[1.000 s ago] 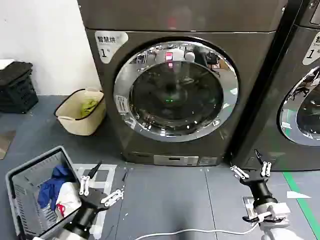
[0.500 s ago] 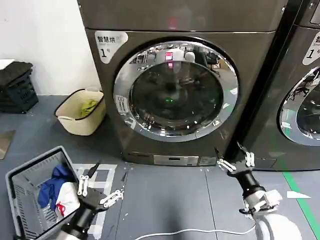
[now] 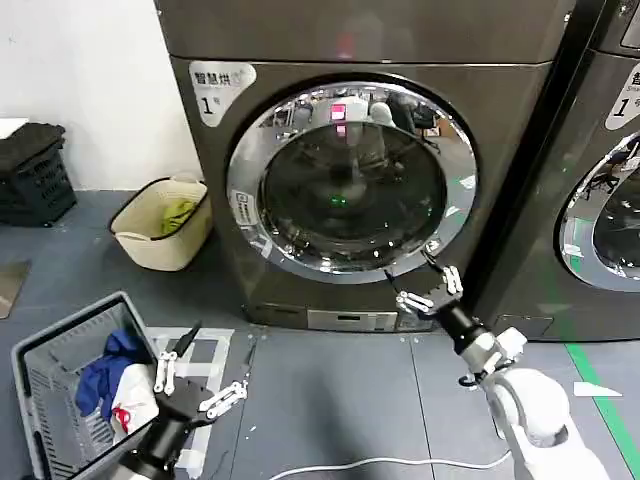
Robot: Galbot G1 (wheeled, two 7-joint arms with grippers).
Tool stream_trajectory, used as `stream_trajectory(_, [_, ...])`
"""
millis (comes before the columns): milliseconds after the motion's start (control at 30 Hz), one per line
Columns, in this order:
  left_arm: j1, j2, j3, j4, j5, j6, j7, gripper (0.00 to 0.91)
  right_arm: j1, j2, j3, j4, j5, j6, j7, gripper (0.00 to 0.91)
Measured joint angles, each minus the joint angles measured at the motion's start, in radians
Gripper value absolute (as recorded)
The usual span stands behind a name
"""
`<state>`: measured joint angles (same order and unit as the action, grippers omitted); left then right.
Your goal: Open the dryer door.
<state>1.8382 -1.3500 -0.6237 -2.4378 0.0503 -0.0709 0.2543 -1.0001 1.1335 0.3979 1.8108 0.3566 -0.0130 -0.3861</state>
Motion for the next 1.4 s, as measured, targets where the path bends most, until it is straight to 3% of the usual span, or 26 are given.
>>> stream_trajectory(633, [-0.002, -0.001, -0.003, 0.007, 0.005, -0.010, 0.016, 0.907, 0.267, 0.048, -0.200, -0.210, -0.008, 0.001, -0.008, 0.907])
stream_trajectory(1400, [-0.007, -0.006, -0.020, 0.015, 0.000, -0.012, 0.023, 0.907, 0.452, 0.175, -0.344, -0.356, -0.055, 0.001, -0.013, 0.907])
